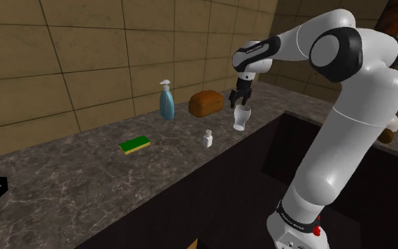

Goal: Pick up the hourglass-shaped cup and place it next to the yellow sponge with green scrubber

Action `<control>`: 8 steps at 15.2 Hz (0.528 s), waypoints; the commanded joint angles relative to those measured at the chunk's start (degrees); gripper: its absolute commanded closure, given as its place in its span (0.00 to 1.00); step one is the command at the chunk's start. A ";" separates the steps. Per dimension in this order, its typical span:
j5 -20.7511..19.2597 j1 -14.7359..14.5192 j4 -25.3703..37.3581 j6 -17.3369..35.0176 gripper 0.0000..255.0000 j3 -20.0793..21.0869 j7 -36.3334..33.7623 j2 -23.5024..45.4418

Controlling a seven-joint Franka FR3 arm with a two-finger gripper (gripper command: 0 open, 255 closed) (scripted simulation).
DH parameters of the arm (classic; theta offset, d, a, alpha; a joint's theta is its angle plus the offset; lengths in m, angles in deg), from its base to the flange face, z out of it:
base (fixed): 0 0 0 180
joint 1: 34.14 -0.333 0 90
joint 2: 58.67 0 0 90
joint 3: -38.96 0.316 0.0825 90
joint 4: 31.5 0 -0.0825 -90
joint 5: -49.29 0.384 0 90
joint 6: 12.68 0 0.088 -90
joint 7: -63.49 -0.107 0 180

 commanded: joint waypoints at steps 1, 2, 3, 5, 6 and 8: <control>2.64 0.81 2.75 0.62 0.00 -1.04 2.81 4.63; 4.08 1.45 4.28 0.80 0.00 -1.41 4.28 7.05; 5.53 2.17 5.90 0.90 0.00 -1.68 5.71 9.49; 7.86 3.68 8.73 0.90 0.00 -1.79 7.92 13.50; 8.08 3.82 8.31 1.58 0.00 -1.62 8.07 13.81; 8.60 3.96 7.51 2.92 0.00 -1.42 8.41 14.48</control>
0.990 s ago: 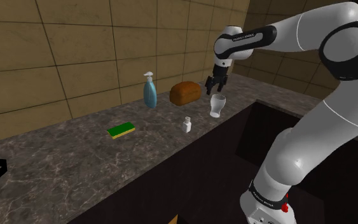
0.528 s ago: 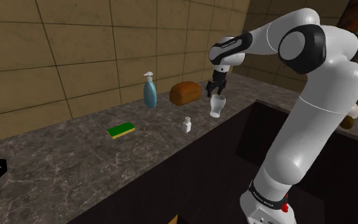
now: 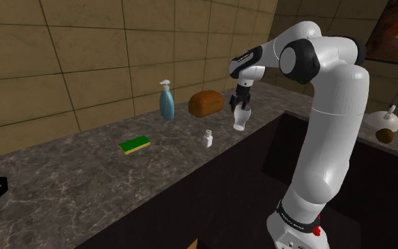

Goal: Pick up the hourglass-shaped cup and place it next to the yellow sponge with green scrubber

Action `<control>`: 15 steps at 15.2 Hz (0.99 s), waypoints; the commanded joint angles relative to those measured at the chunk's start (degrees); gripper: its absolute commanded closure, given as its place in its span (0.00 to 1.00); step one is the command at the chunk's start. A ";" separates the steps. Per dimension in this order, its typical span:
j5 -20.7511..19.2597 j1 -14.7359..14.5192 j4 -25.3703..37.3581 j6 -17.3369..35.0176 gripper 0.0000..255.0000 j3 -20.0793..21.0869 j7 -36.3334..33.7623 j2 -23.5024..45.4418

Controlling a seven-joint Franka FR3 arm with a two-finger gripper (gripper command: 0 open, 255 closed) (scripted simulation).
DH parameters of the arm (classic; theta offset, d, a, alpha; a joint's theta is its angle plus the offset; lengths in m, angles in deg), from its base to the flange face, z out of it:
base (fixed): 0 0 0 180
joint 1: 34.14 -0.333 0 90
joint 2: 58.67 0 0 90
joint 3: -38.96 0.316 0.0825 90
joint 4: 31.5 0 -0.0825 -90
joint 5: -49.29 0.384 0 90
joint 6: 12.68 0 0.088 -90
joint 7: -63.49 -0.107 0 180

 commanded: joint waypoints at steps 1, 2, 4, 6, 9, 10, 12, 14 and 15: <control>0.72 0.25 -0.39 1.19 0.00 0.17 0.54 1.00; 1.01 0.32 -0.75 1.86 0.00 0.27 0.73 1.37; 1.62 0.45 -1.45 3.17 0.00 0.47 1.13 2.14; 1.80 0.50 -1.64 3.54 0.00 0.53 1.25 2.36; 1.80 0.50 -1.63 3.54 0.00 0.54 1.25 2.36; 1.80 0.50 -1.63 3.54 0.00 0.54 1.25 2.36; 1.80 0.50 -1.63 3.53 0.00 0.53 1.25 2.36; 1.80 0.50 -1.63 3.53 1.00 0.53 1.25 2.36; 1.80 0.50 -1.63 3.53 1.00 0.53 1.25 2.36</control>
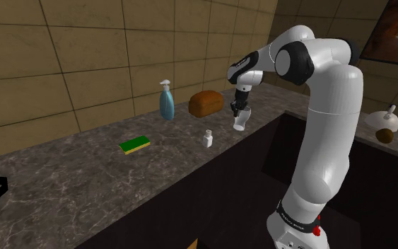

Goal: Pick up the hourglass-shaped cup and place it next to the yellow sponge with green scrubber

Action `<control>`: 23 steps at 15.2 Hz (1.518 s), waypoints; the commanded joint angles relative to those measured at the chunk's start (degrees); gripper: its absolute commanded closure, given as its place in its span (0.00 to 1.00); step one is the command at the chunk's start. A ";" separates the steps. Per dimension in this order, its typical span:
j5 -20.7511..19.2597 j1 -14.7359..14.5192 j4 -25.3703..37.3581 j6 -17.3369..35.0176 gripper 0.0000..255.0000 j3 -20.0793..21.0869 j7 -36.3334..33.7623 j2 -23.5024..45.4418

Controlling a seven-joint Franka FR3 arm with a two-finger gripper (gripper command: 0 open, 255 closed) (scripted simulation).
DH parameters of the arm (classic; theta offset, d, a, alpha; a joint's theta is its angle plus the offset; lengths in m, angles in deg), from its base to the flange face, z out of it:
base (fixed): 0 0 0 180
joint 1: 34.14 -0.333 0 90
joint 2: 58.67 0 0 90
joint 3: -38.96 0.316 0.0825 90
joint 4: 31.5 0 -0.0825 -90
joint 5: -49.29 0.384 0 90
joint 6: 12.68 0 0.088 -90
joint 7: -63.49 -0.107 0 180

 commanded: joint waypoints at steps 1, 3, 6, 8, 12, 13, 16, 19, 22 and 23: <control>0.00 0.00 0.00 0.00 1.00 0.00 0.00 0.00; -0.01 -0.01 -0.01 0.00 1.00 0.00 -0.01 -0.02; 0.01 0.02 0.04 -0.04 1.00 -0.01 0.02 0.01; -0.32 -0.09 0.32 -0.64 1.00 -0.11 -0.23 -0.40; -1.48 -0.39 1.77 -3.28 1.00 -0.47 -1.05 -1.88; -1.75 -0.45 2.17 -3.95 1.00 -0.55 -1.25 -2.22; -2.50 -0.63 3.44 -5.98 1.00 -0.75 -1.79 -3.18; -3.16 -0.76 4.83 -8.05 1.00 -0.91 -2.28 -4.03; -3.73 -0.86 6.34 -10.15 1.00 -1.04 -2.70 -4.77; -3.90 -0.89 6.87 -10.86 1.00 -1.08 -2.83 -4.99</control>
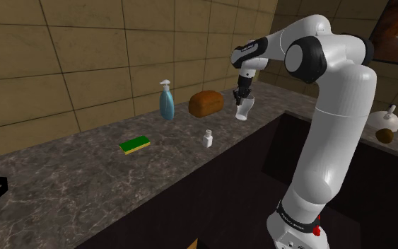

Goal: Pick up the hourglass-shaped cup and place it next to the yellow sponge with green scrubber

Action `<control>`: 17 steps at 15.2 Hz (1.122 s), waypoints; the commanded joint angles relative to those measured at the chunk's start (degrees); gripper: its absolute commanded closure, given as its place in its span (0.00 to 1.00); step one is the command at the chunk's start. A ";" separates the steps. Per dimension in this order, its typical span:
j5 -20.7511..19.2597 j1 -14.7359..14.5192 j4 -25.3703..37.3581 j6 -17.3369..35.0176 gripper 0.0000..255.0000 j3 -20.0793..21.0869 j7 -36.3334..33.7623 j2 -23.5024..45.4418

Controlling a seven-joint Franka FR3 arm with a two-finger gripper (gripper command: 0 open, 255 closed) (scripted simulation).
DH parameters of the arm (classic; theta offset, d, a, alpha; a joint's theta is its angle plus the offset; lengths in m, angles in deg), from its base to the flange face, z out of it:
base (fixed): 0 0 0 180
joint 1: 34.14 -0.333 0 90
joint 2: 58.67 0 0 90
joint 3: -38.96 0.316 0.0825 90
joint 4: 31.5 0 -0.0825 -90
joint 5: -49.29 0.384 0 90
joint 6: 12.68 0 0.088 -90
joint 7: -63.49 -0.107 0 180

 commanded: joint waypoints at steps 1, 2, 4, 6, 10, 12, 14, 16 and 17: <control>-0.16 0.01 1.26 -1.37 1.00 -0.05 -0.17 -0.15; -0.31 -0.01 1.82 -2.09 1.00 -0.08 -0.28 -0.34; -0.58 -0.04 2.99 -3.53 1.00 -0.14 -0.50 -0.69; -0.81 -0.05 4.21 -4.98 1.00 -0.19 -0.69 -0.98; -1.15 -0.04 6.84 -7.94 1.00 -0.28 -0.99 -1.39; -1.26 0.00 8.25 -9.44 1.00 -0.32 -1.11 -1.51; -1.33 0.05 9.73 -10.96 1.00 -0.36 -1.20 -1.57; -1.36 0.11 11.27 -12.50 1.00 -0.40 -1.27 -1.57; -1.35 0.15 12.07 -13.28 1.00 -0.43 -1.29 -1.54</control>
